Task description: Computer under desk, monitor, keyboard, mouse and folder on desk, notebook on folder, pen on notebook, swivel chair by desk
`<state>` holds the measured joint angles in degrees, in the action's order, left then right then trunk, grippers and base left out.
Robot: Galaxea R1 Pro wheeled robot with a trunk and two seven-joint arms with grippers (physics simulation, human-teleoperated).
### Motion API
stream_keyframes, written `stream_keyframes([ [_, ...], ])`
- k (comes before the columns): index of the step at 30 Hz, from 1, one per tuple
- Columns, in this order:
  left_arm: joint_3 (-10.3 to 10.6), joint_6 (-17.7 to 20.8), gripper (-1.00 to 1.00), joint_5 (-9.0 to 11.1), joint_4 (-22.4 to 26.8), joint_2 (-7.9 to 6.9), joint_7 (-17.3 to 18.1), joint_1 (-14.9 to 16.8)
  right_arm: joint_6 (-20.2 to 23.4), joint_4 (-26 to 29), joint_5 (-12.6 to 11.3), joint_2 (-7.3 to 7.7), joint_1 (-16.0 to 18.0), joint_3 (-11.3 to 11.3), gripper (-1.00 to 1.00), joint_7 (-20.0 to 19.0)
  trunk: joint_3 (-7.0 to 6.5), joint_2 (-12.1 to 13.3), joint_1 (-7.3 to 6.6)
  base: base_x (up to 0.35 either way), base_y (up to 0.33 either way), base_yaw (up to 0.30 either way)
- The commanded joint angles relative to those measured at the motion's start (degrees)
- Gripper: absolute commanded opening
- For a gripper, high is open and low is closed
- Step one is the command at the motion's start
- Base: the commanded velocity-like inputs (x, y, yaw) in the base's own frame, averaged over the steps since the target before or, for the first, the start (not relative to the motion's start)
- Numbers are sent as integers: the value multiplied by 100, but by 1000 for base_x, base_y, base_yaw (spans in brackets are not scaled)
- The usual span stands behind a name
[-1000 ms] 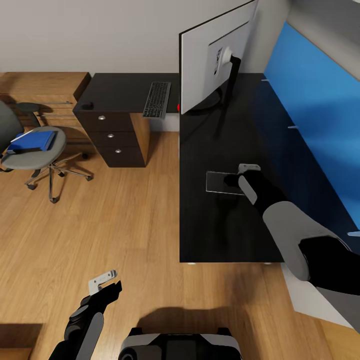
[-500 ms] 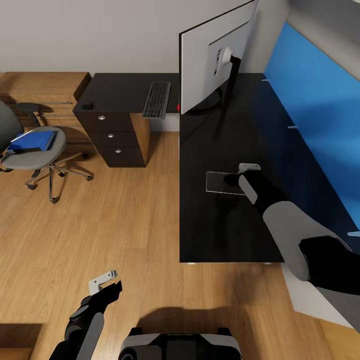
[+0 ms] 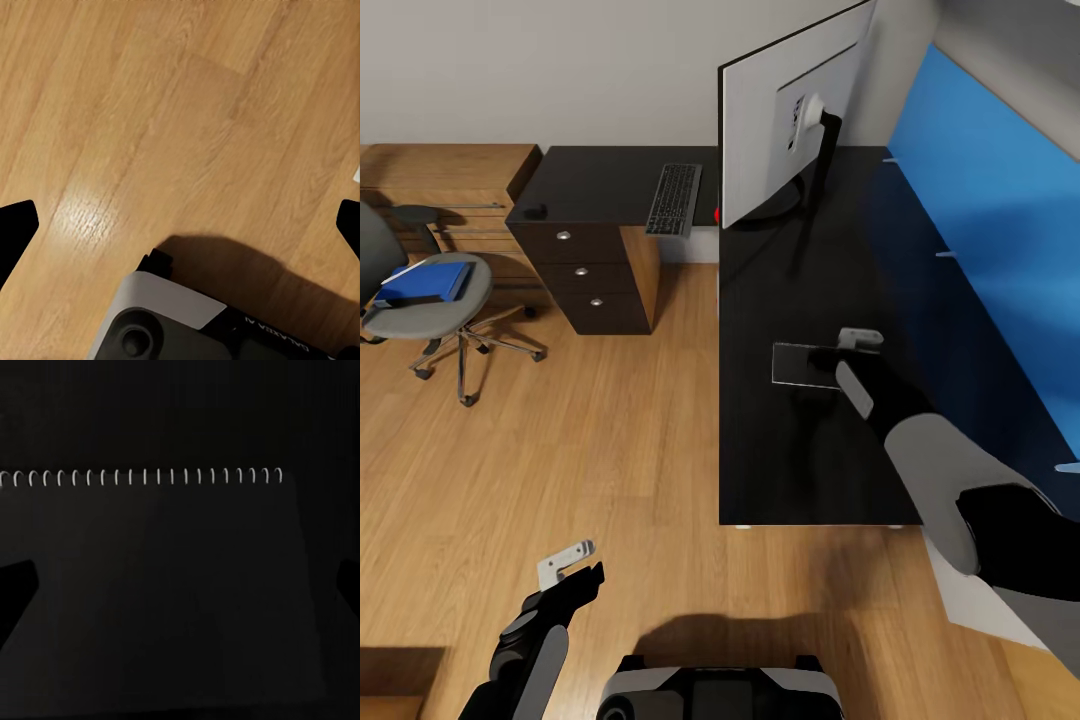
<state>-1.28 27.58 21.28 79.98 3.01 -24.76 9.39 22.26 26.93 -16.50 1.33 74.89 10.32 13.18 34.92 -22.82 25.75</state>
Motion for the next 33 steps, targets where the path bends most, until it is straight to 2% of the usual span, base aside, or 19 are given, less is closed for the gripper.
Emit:
stream_keyframes([
  [1, -4, 12, 100, 60, 10, 1, -37, 2, -126, 55, -52, 11, -37, 49, 100, 51, 8, -9, 3, 0, 0, 0],
  [5, -4, 2, 100, 60, 9, -1, -43, 2, -365, 246, -36, 19, -154, 49, 100, 60, 8, -9, 3, 0, 0, 0],
  [13, -4, -19, 100, 58, 2, 3, -60, 2, -1024, 1115, -22, 24, -764, 56, 100, 153, 8, -9, 3, 0, 0, 0],
  [14, -4, -22, 100, 55, -2, 5, -62, 2, -1224, 1583, -21, 24, -1104, 59, 100, 227, 8, -9, 3, 41, 0, 0],
  [16, -4, -23, 100, 54, -4, 5, -63, 2, -1275, 1830, -19, 23, -1296, 62, 100, 269, 8, -9, 3, 109, 0, 0],
  [17, -4, -24, 100, 54, -6, 6, -63, 2, -1307, 2077, -19, 22, -1497, 63, 100, 304, 8, -9, 3, 203, 0, 0],
  [25, -4, -25, 100, 57, -10, 1, -70, 2, -1346, 2968, -19, 24, -2273, 66, 100, 366, 8, -9, 3, 272, 0, 0],
  [27, -4, -31, 100, 47, -108, 5, -83, 3, -1349, 3285, -20, 19, -2639, 69, 100, 374, 8, -9, 3, 229, 0, 0],
  [33, 2, -33, 100, 36, -210, 2, -86, 2, -1354, 3443, -20, 22, -2912, 65, 100, 378, 8, -9, 3, 261, 0, 0],
])
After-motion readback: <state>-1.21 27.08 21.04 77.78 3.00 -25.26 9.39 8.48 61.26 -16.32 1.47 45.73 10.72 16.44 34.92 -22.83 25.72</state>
